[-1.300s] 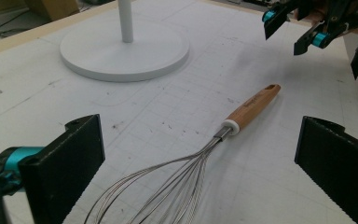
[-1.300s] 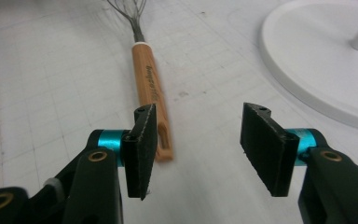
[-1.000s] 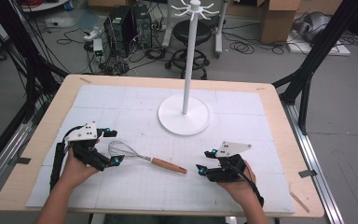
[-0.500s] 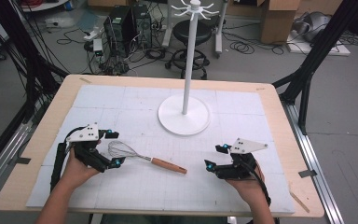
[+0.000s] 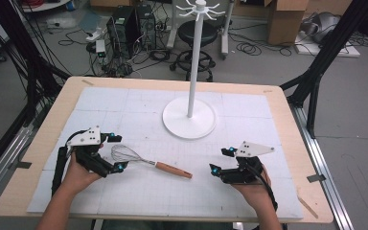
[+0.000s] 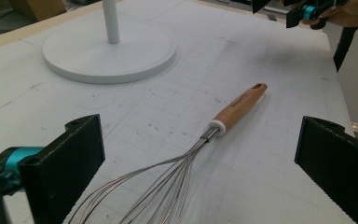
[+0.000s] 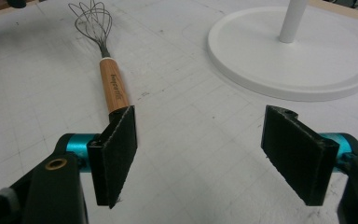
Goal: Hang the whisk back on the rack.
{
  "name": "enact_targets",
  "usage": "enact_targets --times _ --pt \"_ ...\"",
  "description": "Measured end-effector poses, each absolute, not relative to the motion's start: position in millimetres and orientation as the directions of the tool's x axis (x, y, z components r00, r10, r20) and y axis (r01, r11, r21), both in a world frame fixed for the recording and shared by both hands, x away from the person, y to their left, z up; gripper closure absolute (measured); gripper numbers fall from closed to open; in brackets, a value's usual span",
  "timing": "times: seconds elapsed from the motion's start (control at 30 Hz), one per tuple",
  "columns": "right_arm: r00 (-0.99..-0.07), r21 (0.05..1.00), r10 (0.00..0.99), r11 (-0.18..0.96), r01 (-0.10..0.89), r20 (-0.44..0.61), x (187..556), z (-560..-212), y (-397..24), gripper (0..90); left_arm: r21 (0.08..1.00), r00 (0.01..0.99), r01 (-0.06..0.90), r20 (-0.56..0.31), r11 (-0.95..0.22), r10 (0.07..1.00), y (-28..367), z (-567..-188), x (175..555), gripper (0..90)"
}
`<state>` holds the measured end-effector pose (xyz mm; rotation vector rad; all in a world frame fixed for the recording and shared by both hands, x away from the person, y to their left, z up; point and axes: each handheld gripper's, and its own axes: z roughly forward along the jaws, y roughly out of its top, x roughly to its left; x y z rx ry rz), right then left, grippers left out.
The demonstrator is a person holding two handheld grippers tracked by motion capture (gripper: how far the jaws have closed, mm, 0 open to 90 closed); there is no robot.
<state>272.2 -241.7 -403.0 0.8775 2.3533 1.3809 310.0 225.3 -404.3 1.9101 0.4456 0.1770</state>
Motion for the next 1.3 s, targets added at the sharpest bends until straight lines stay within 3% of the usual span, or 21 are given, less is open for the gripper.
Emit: enact_targets --times 0.33,0.47,0.77,1.13,1.23,1.3 --pt "-0.765 0.86 0.641 0.358 0.364 0.058 271 -402 -251 25.9 0.916 0.92 0.22 -0.081 -0.335 0.383 221 -399 310 2.0" --pt "-0.759 0.878 0.649 0.326 0.35 0.062 269 -397 -257 25.8 0.902 0.937 0.206 -0.071 -0.379 0.342 207 -389 313 2.0" --pt "-0.753 0.88 0.654 0.317 0.353 0.066 269 -396 -262 25.8 0.809 0.971 0.171 -0.042 -0.563 0.235 156 -377 324 2.0" --pt "-0.752 0.883 0.656 0.312 0.352 0.068 270 -396 -264 25.9 0.688 0.983 0.152 -0.03 -0.709 0.182 107 -385 337 2.2" --pt "-0.755 0.879 0.651 0.316 0.357 0.072 270 -398 -261 25.9 0.658 0.989 0.141 -0.058 -0.74 0.138 95 -390 339 14.3" --pt "-0.759 0.876 0.648 0.326 0.355 0.066 271 -399 -260 25.9 0.64 0.989 0.141 -0.054 -0.756 0.139 89 -394 339 16.4"
